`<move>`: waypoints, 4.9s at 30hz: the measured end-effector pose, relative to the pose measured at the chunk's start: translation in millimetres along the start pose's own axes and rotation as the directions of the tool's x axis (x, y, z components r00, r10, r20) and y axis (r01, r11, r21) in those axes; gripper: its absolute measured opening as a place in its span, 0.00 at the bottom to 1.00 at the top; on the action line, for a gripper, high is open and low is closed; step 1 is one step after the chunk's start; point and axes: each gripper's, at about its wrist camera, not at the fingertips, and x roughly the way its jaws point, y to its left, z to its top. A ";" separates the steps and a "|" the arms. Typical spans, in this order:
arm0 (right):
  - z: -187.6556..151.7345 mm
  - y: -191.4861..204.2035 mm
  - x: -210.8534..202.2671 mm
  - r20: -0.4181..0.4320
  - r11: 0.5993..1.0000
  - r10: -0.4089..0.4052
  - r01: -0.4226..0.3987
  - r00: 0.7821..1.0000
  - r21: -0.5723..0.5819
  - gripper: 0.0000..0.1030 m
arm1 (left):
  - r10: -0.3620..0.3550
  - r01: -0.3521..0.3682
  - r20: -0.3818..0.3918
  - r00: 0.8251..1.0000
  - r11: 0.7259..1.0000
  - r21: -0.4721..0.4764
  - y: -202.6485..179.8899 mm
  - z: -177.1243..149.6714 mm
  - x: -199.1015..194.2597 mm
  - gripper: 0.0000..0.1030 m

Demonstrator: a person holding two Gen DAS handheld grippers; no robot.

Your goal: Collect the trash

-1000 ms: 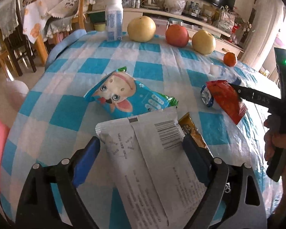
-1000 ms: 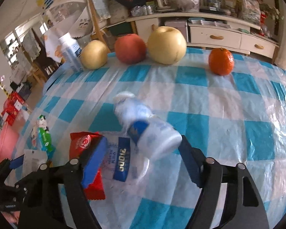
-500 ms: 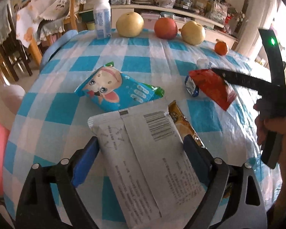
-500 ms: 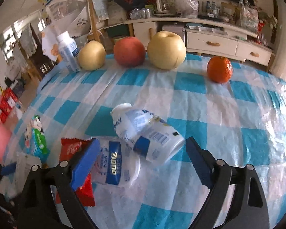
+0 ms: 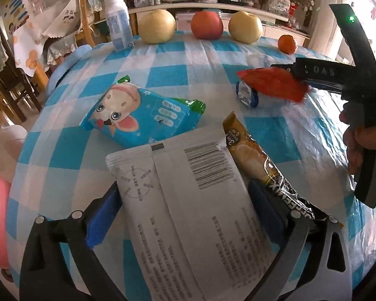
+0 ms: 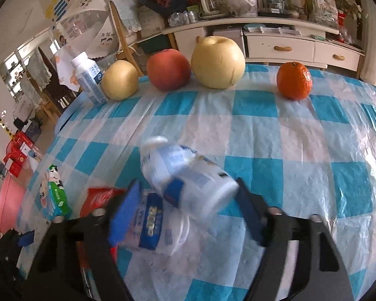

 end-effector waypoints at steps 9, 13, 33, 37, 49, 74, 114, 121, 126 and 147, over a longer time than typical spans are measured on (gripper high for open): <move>-2.0 15.6 -8.4 0.019 0.997 -0.033 0.035 0.999 -0.068 0.42 | -0.036 0.036 0.012 0.999 0.999 0.009 2.7 -1.2 -4.0 0.83; -2.1 20.0 -14.2 0.040 0.994 -0.051 0.054 0.998 -0.090 0.40 | -0.059 0.059 0.015 0.998 0.998 0.000 7.2 -1.1 -5.8 0.79; 5.1 8.2 -23.8 0.111 0.977 -0.173 0.185 0.979 -0.106 0.87 | -0.193 0.201 0.095 0.977 0.976 -0.081 43.5 3.8 -33.3 0.77; 10.6 -16.2 -11.6 0.089 0.982 -0.176 0.182 0.980 -0.061 0.87 | -0.239 0.249 0.119 0.964 0.965 -0.079 45.3 4.7 -36.1 0.77; 17.5 -11.7 18.4 -0.034 0.983 -0.153 0.148 0.988 -0.104 0.88 | -0.245 0.256 0.127 0.961 0.964 -0.076 48.7 5.3 -34.3 0.77; -7.1 16.0 -64.5 0.156 0.989 -0.147 0.148 0.977 0.004 0.58 | -0.160 0.188 0.221 0.962 0.975 -0.114 88.9 5.2 -51.8 0.78; -112.0 141.4 -109.0 0.111 0.993 -0.037 0.049 0.993 -0.109 0.58 | 0.009 -0.004 0.036 0.999 0.988 -0.156 94.8 -17.0 -15.9 0.79; -123.7 158.5 -113.6 0.097 0.991 -0.026 0.038 0.995 -0.126 0.58 | -0.047 0.055 0.055 0.997 0.985 -0.164 99.9 -17.2 -19.1 0.74; -127.3 170.5 -116.0 0.092 0.991 -0.014 0.025 0.996 -0.128 0.58 | -0.102 0.117 0.080 0.992 0.971 -0.209 112.7 -18.4 -29.5 0.73; -105.6 332.6 -90.6 0.030 0.927 0.238 -0.218 0.971 -0.304 0.58 | 0.166 0.039 0.311 0.936 0.829 -0.559 300.2 -54.2 -134.7 0.73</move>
